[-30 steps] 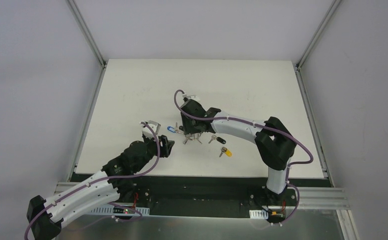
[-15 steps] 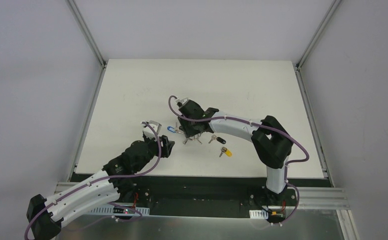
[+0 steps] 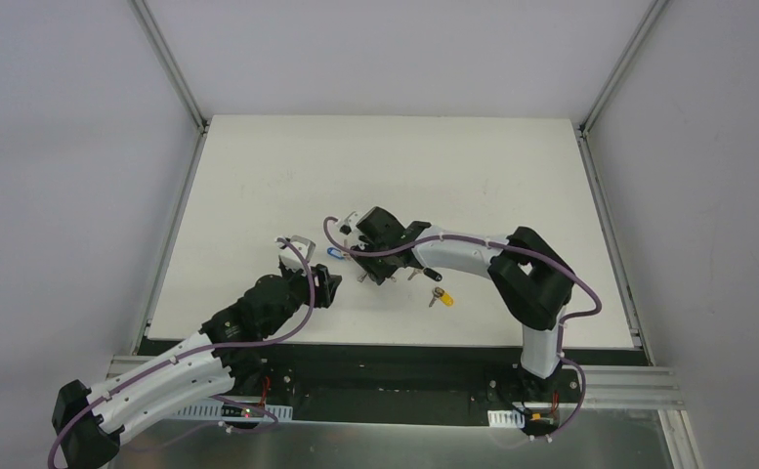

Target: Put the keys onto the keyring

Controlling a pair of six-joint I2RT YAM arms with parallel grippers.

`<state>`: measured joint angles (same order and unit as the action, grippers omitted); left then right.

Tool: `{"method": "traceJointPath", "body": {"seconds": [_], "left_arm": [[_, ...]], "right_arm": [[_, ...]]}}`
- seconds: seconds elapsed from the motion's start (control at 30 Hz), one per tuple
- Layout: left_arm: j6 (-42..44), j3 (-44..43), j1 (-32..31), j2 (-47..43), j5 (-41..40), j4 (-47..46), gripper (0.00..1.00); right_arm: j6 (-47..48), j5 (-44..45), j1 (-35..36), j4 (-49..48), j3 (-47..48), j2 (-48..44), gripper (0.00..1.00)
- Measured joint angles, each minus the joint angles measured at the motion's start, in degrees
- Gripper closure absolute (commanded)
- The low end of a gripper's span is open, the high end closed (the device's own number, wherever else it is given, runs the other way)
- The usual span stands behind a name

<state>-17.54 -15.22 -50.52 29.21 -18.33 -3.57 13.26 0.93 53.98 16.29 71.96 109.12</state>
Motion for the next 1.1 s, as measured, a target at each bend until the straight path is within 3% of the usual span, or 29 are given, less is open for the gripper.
{"method": "traceJointPath", "body": {"seconds": [0.53,0.77,0.97,1.1], "left_arm": [[0.02,0.00,0.00,0.04,-0.02,0.00,0.43],[0.00,0.02,0.00,0.15,-0.02,0.00,0.43],[0.00,0.00,0.00,0.15,-0.02,0.00,0.43],[0.00,0.00,0.00,0.20,-0.02,-0.02,0.43]], "right_arm": [[7.54,-3.30,0.00,-2.82,-0.66,-1.11,0.60],[8.76,-3.15,0.00,-2.73,-0.61,-1.11,0.66],[9.03,-3.15,0.00,-2.47,-0.48,-1.11,0.79],[9.49,-3.13,0.00,-2.32,0.04,-1.11,1.00]]}}
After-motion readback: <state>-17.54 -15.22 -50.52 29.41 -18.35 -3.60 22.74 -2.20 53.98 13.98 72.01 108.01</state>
